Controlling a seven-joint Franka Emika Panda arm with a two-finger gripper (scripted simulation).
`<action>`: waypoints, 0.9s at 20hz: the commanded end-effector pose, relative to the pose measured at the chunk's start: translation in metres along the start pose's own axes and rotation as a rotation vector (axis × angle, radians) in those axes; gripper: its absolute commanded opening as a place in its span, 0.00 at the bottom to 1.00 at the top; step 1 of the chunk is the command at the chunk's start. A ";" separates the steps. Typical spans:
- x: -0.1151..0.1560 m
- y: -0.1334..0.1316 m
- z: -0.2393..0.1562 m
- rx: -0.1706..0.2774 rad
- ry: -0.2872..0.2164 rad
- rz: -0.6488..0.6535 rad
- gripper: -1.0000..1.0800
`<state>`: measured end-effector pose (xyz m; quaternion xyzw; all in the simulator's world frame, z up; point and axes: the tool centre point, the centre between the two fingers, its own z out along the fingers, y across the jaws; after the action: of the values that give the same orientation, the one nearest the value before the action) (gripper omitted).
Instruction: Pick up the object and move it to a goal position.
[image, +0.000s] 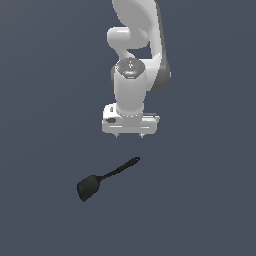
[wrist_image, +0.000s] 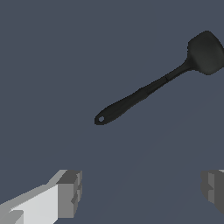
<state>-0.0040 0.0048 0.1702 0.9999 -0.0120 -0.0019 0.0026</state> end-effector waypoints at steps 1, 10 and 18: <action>0.000 0.000 0.000 0.000 0.000 0.000 0.96; -0.006 -0.032 -0.008 0.021 -0.009 -0.051 0.96; 0.000 -0.027 -0.004 0.022 -0.009 -0.010 0.96</action>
<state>-0.0053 0.0331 0.1757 0.9999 -0.0002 -0.0060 -0.0083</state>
